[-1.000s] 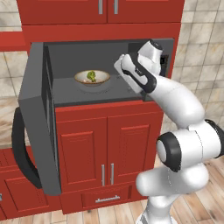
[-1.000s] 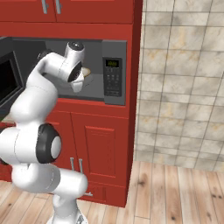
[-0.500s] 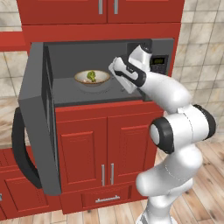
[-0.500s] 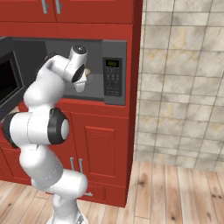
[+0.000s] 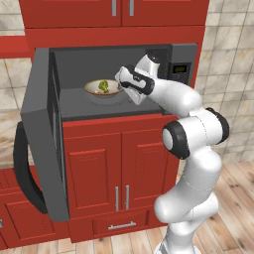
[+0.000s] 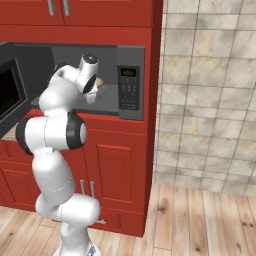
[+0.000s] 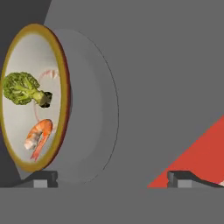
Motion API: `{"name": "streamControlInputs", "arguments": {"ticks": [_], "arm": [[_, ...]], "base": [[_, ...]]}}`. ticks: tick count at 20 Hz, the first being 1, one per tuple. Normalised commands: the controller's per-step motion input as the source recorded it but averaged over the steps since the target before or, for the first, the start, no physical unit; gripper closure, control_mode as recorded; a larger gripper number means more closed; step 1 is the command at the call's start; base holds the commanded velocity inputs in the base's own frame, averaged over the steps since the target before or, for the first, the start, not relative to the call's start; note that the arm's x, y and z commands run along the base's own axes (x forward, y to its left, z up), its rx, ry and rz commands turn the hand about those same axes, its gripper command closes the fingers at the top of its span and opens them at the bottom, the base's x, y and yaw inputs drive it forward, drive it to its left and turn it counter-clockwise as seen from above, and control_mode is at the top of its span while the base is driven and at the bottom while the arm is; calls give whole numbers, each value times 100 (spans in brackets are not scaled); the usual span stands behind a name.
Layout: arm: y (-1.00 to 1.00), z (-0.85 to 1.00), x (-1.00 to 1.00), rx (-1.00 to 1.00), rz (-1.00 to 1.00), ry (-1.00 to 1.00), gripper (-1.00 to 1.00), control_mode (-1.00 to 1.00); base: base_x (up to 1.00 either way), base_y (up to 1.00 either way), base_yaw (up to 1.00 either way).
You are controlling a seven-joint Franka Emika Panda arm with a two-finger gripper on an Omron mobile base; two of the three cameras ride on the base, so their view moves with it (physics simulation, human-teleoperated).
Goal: The microwave is finished heating the shrimp and broccoli. Take the bowl containing the food and place it on the dining counter.
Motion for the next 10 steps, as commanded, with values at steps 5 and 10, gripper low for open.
{"name": "streamControlInputs", "arguments": {"ticks": [5,10], "arm": [[27,-9,49,0,0,0,-100,-100],[24,-19,48,0,0,0,-100,-100]], "base": [[0,0,0],[0,0,0]]}}
